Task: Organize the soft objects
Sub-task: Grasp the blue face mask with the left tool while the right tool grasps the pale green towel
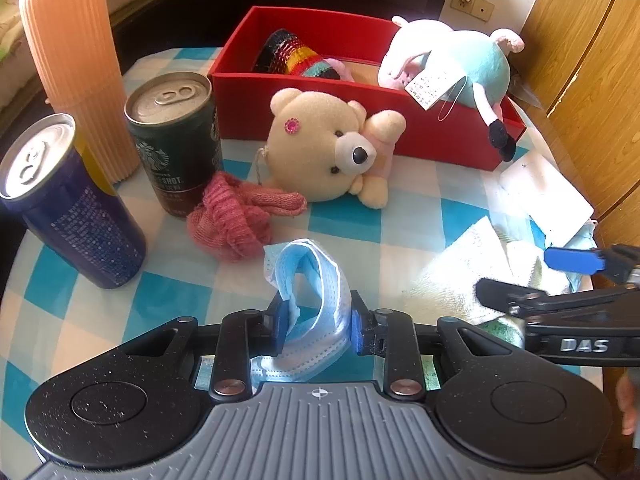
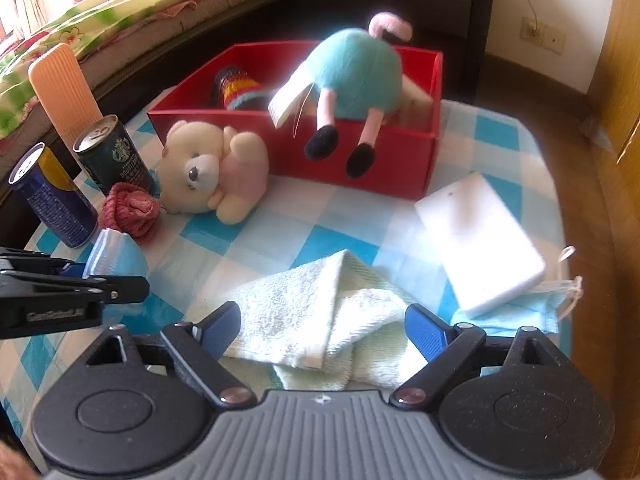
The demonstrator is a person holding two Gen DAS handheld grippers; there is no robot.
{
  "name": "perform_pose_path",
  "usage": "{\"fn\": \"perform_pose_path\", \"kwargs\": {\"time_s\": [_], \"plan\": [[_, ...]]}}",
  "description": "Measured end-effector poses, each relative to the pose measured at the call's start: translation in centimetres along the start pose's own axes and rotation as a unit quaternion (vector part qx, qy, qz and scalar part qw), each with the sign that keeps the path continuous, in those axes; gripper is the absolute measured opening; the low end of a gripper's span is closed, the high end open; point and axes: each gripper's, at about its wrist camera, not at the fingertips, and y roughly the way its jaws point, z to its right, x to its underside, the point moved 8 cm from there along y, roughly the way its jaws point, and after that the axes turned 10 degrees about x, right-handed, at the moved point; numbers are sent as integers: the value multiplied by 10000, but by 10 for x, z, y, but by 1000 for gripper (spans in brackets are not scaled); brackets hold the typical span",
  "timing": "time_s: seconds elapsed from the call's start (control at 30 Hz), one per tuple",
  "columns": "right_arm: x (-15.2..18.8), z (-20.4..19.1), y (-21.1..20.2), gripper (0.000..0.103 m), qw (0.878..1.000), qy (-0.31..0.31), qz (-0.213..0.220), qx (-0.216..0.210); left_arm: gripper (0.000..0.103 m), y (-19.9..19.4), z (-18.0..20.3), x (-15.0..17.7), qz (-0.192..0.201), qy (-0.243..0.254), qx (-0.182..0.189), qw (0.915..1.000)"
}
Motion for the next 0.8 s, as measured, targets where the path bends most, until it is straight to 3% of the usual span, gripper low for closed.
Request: {"fn": "perform_pose_path", "kwargs": {"time_s": [0.2,0.47,0.57,0.7,0.8], "plan": [[9,-12,25,72,9994,-99,-340,16,30,1,-3,3,-37,51,-15,10000],[15,-30,24,74,9974,-656,-142,280,30,4,-6,5,-104,54,-73,9999],[17,-33,20,64,9973,-680,-126,228,31,4,-5,6,-120,66,-76,9999],[19,-43,7,26,9960,-889,-105,46,31,2,-5,5,-108,72,-65,9999],[23,-45,0,15,9961,-833,-205,-204,31,0,-4,5,-96,76,-41,9999]]}}
